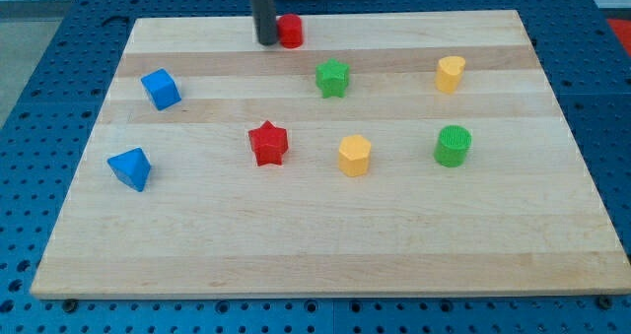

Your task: Nudge the yellow hexagon down a bit

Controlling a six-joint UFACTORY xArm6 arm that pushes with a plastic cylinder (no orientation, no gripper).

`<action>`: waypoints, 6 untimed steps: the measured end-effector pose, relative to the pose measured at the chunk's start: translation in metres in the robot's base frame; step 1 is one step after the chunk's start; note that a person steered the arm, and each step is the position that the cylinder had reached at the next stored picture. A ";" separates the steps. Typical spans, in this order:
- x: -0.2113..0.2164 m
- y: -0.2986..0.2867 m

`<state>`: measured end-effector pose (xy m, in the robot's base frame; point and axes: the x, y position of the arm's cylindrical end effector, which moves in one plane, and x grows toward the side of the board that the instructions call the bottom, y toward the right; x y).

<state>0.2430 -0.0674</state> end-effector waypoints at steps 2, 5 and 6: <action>0.044 -0.005; 0.138 0.061; 0.158 0.085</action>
